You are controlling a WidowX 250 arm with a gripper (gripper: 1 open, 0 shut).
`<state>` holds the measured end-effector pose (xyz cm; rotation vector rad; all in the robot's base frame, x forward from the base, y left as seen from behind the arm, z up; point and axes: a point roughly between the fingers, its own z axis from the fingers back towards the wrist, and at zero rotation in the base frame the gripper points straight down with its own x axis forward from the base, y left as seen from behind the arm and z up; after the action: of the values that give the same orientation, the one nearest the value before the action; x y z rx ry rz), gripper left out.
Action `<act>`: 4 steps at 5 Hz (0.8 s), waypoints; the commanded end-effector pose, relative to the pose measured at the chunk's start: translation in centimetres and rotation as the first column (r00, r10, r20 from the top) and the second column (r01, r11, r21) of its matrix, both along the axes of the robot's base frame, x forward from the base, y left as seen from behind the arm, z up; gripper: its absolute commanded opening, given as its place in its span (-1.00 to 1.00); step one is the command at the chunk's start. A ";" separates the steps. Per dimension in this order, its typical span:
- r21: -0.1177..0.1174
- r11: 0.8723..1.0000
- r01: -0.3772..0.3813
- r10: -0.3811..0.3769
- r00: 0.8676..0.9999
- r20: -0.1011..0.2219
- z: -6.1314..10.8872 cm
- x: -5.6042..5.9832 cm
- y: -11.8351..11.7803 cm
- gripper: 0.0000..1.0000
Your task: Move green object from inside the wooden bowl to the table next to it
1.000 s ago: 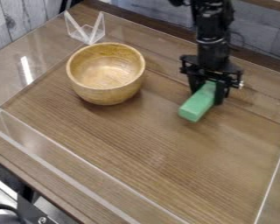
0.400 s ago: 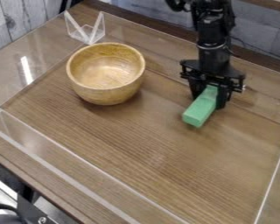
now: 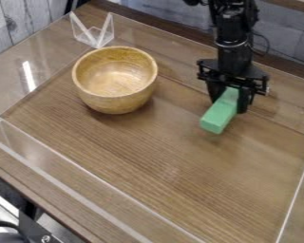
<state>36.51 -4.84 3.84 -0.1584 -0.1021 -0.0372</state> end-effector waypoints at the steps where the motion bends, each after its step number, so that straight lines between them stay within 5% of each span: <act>1: 0.004 1.000 0.016 -0.017 0.994 0.111 4.1 1.2 -0.5 -1.00; 2: 0.001 1.000 -0.013 0.013 0.995 0.100 4.1 1.0 0.3 1.00; 3: -0.007 0.998 -0.070 0.070 0.991 0.111 5.4 1.0 1.7 1.00; 4: -0.027 0.989 -0.143 0.145 0.976 0.160 8.7 0.7 3.9 1.00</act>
<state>36.52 -0.77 9.73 -0.1609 -0.1914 0.1047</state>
